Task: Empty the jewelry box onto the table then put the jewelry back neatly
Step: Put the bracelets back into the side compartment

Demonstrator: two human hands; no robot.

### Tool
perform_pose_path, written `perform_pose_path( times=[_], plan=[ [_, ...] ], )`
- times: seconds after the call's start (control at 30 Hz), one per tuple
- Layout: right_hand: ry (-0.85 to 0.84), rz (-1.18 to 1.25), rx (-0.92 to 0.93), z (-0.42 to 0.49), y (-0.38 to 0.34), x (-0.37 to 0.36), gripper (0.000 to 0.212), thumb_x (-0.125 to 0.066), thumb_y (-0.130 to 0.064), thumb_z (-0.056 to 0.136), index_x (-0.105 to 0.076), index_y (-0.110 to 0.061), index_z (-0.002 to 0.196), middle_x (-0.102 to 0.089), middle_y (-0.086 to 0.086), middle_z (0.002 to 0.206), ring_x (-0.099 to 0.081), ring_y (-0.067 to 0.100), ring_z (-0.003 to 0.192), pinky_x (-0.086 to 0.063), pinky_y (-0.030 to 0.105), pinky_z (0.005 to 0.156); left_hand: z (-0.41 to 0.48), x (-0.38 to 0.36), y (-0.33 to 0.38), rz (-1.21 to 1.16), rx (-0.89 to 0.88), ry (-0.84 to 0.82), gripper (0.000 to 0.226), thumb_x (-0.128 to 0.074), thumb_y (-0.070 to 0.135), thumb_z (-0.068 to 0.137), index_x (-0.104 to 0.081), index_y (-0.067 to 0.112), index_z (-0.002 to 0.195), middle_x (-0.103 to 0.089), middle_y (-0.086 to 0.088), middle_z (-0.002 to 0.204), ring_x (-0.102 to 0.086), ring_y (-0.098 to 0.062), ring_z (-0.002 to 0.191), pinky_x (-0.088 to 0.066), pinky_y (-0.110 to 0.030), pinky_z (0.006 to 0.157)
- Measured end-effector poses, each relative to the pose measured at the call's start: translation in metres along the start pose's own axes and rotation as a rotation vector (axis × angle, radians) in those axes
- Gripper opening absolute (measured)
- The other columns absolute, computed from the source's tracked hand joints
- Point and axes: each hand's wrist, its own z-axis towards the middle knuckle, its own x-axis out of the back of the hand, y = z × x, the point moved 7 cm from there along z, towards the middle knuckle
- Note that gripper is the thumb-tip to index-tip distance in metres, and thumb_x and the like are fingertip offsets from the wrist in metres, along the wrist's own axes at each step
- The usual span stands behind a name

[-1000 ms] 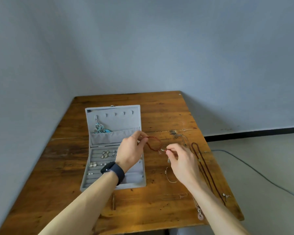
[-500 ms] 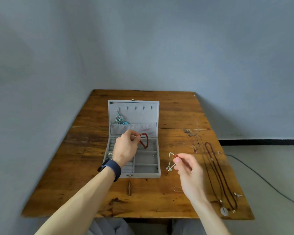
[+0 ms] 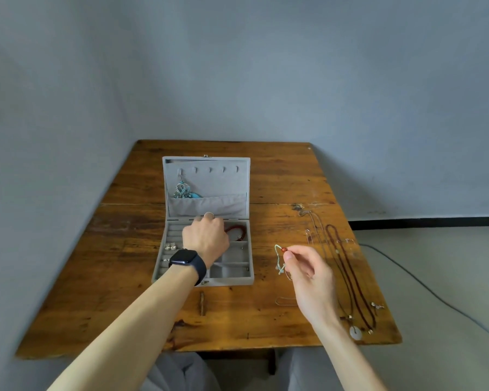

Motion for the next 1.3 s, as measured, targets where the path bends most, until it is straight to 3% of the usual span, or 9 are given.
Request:
perform_pose_path(
  times=[0.13,0.37,0.53,0.63,0.73,0.87,1.03,1.13,1.3],
  plan=[
    [0.002,-0.01,0.01,0.004,-0.003,0.002,0.011,-0.065,-0.023,0.094,-0.068,-0.032,0.099,-0.069,-0.024,0.097,-0.063,-0.005,0.096,-0.051,0.01,0.076,0.003,0.0,0.003,0.156,-0.005,-0.045,0.027,-0.052,0.025,0.095,-0.067,0.012,0.114,-0.043,-0.007,0.14,-0.046,-0.029,0.121,-0.044,-0.037,0.068],
    [-0.036,-0.056,0.017,0.02,-0.01,-0.017,0.013,-0.065,-0.022,0.094,-0.069,-0.032,0.102,-0.07,-0.019,0.096,-0.065,-0.001,0.092,-0.057,0.021,0.08,0.006,0.001,-0.011,0.104,-0.032,-0.015,0.024,-0.056,0.02,0.095,-0.063,0.02,0.118,-0.053,-0.007,0.127,-0.056,-0.029,0.108,-0.043,-0.036,0.065],
    [-0.087,-0.062,0.04,0.041,-0.022,-0.043,0.015,-0.065,-0.022,0.094,-0.068,-0.035,0.102,-0.071,-0.016,0.098,-0.068,0.005,0.093,-0.058,0.032,0.087,-0.021,0.001,-0.019,-0.076,-0.163,0.172,0.03,-0.051,0.034,0.098,-0.065,0.027,0.124,-0.062,0.0,0.123,-0.053,-0.023,0.115,-0.046,-0.038,0.089],
    [-0.126,-0.069,0.065,0.052,-0.035,-0.064,0.02,-0.065,-0.021,0.094,-0.063,-0.04,0.097,-0.071,-0.015,0.097,-0.069,0.004,0.091,-0.056,0.028,0.087,-0.051,-0.008,-0.028,-0.144,-0.207,0.269,0.041,-0.055,0.037,0.095,-0.059,0.024,0.134,-0.063,-0.001,0.128,-0.055,-0.023,0.121,-0.047,-0.041,0.099],
    [-0.152,-0.106,0.047,0.061,-0.036,-0.086,0.017,-0.063,-0.022,0.095,-0.063,-0.038,0.095,-0.072,-0.016,0.087,-0.068,-0.003,0.082,-0.053,0.021,0.082,-0.067,-0.028,-0.043,-0.178,-0.187,0.255,0.055,-0.041,0.047,0.098,-0.049,0.021,0.145,-0.051,-0.001,0.148,-0.041,-0.021,0.142,-0.034,-0.045,0.116],
    [-0.166,-0.212,0.029,0.072,-0.026,-0.115,0.007,-0.066,-0.028,0.093,-0.065,-0.035,0.093,-0.074,-0.016,0.092,-0.068,0.0,0.089,-0.053,0.026,0.085,-0.073,-0.043,-0.055,-0.175,-0.159,0.235,0.061,-0.023,0.053,0.103,-0.037,0.023,0.154,-0.036,0.002,0.159,-0.024,-0.015,0.15,-0.021,-0.049,0.122],
    [-0.122,-0.527,0.017,0.072,-0.012,-0.122,0.007,-0.064,-0.034,0.093,-0.068,-0.03,0.097,-0.069,-0.008,0.104,-0.061,0.016,0.101,-0.047,0.028,0.08,-0.073,-0.046,-0.054,-0.196,-0.14,0.234,0.06,-0.021,0.053,0.103,-0.043,0.023,0.15,-0.041,0.0,0.157,-0.029,-0.017,0.149,-0.023,-0.048,0.121],
    [-0.051,-0.78,0.065,0.07,-0.005,-0.113,0.011,-0.066,-0.032,0.09,-0.073,-0.027,0.097,-0.061,-0.001,0.115,-0.049,0.025,0.108,-0.042,0.032,0.09,-0.073,-0.047,-0.057,-0.198,-0.138,0.239,0.059,-0.023,0.053,0.103,-0.046,0.022,0.149,-0.045,-0.001,0.154,-0.032,-0.019,0.147,-0.026,-0.048,0.12],
    [-0.042,-0.875,0.165,0.068,-0.006,-0.112,0.016,-0.069,-0.034,0.088,-0.075,-0.021,0.095,-0.057,-0.001,0.116,-0.047,0.024,0.108,-0.042,0.032,0.088,-0.073,-0.047,-0.057,-0.197,-0.127,0.235,0.059,-0.026,0.053,0.103,-0.046,0.023,0.149,-0.046,-0.002,0.154,-0.033,-0.02,0.147,-0.029,-0.049,0.119]
  ],
)
